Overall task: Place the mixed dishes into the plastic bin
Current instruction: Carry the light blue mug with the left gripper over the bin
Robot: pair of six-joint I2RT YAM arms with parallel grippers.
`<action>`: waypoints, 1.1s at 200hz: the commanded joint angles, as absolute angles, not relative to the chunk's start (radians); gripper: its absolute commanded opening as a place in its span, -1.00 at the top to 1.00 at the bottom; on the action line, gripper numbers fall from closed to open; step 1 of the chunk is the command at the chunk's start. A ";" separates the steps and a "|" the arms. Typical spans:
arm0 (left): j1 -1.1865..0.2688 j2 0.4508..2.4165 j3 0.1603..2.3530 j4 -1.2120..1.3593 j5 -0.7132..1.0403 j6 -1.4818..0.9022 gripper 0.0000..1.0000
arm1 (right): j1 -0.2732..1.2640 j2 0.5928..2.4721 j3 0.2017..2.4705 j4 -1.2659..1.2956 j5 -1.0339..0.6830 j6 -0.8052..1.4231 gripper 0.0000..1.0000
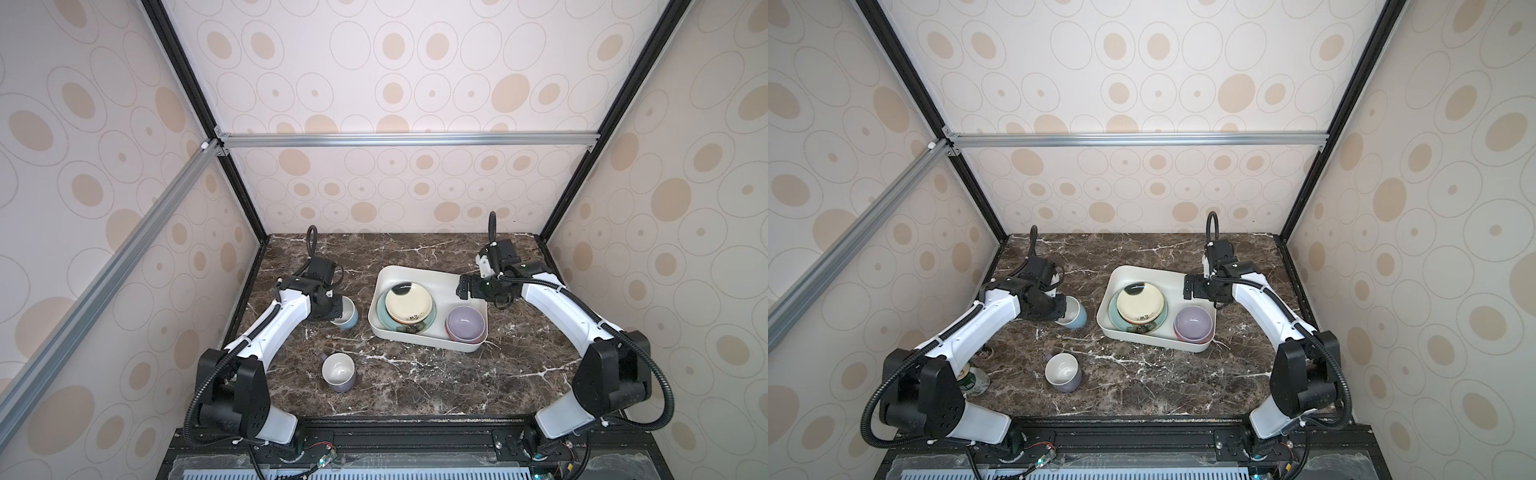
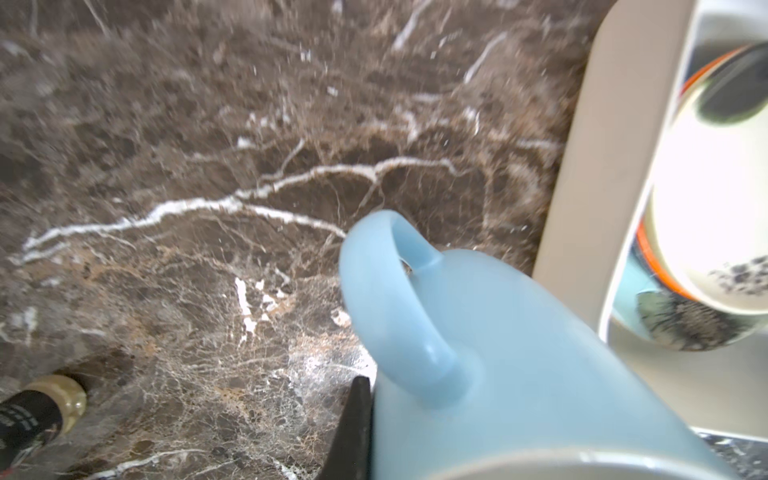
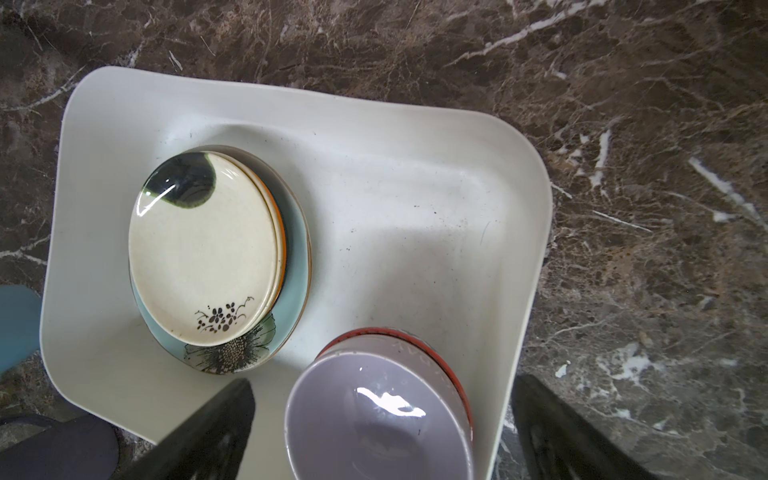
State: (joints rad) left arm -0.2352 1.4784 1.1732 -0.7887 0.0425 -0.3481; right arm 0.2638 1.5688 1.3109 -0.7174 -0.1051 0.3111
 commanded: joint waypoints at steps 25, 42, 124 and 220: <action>-0.227 1.544 1.408 -0.834 0.084 -0.336 1.00 | 0.267 1.561 1.317 -0.721 -0.090 0.296 -0.99; -0.233 1.590 1.486 -0.838 0.092 -0.347 1.00 | 0.267 1.557 1.315 -0.721 -0.105 0.293 -1.00; -0.436 2.038 2.083 -0.927 0.116 -0.381 0.97 | 0.253 1.501 1.282 -0.735 -0.079 0.280 -0.99; -0.585 2.360 2.413 -0.892 0.212 -0.489 0.93 | 0.197 1.422 1.216 -0.739 -0.066 0.283 -0.99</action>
State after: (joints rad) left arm -0.5598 2.3737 2.3646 -0.9424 0.1871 -0.4397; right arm 0.2020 1.4445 1.2343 -0.7219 -0.0746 0.2897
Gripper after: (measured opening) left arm 0.102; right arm 0.997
